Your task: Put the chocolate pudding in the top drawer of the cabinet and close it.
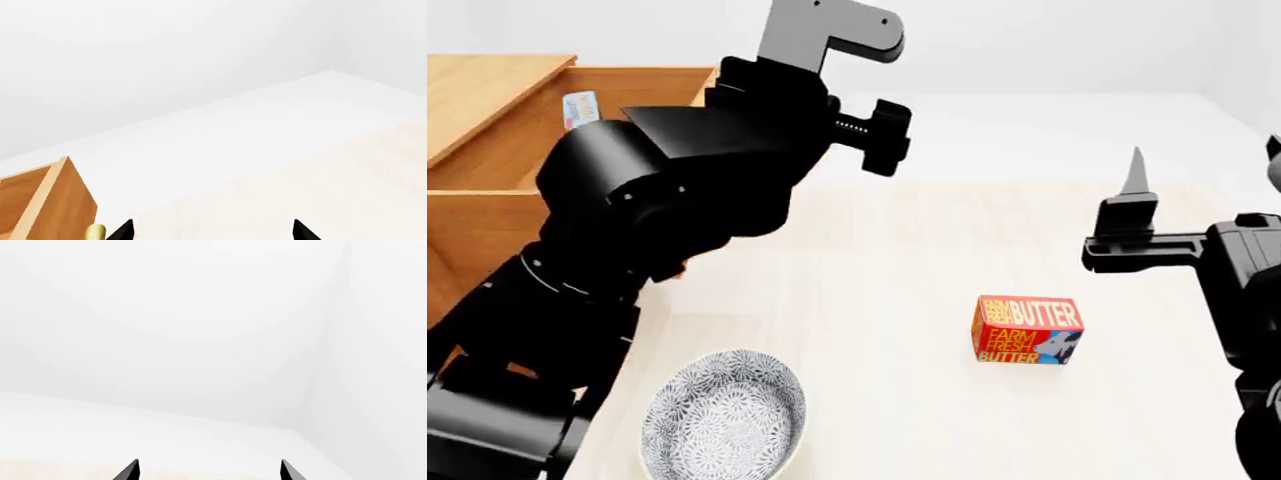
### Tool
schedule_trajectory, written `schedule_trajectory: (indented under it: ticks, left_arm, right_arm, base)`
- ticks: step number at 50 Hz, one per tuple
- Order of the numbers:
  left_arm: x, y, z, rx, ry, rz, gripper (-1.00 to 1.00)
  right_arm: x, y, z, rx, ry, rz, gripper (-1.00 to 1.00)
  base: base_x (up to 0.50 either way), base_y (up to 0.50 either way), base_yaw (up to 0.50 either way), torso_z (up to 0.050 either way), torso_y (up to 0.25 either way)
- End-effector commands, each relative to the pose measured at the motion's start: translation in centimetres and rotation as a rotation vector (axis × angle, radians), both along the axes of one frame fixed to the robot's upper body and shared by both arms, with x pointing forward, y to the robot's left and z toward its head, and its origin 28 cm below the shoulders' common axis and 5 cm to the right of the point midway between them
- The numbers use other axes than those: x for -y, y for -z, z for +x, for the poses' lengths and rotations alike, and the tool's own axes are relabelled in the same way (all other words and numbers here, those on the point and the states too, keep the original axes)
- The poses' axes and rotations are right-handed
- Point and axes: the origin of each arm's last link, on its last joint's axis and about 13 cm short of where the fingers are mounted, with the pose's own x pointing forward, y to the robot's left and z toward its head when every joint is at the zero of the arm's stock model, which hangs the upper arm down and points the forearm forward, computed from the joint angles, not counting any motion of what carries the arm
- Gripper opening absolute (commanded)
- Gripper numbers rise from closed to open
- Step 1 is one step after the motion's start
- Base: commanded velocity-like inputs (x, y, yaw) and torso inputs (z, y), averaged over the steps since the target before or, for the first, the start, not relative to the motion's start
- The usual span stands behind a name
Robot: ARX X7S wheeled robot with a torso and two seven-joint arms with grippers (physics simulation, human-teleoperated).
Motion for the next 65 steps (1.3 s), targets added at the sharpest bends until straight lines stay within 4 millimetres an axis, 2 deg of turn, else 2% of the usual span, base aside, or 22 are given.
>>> schedule_trajectory:
  ticks: [1,15,27,46,65]
  left_arm:
    - [2.3,2.1,1.3,-0.049,0.006,0.029,1.00]
    - [4.1,4.9,3.5,-0.063,-0.019,0.104,1.00]
    - [4.5,6.7,4.5,-0.093,-0.047,0.157,1.00]
    - [2.7,8.5,5.6,-0.186,-0.119,0.138,1.00]
    - [-0.6,9.3,7.3,-0.226,-0.249,0.099,1.00]
  right_arm:
    - [0.4,0.2,0.0,-0.003,0.010,0.006,1.00]
    - [0.7,1.0,0.0,-0.015,0.011,0.012,1.00]
    - [1.1,1.4,-0.2,-0.019,0.019,0.025,1.00]
    - [1.3,1.9,-0.2,-0.026,0.027,0.034,1.00]
    - [1.1,2.2,0.2,-0.038,0.027,0.030,1.00]
  base:
    - [0.00,0.00,0.00,0.000,0.000]
    - [0.00,0.00,0.00,0.000,0.000]
    - [0.00,0.00,0.00,0.000,0.000]
    - [0.00,0.00,0.00,0.000,0.000]
    - [0.00,0.00,0.00,0.000,0.000]
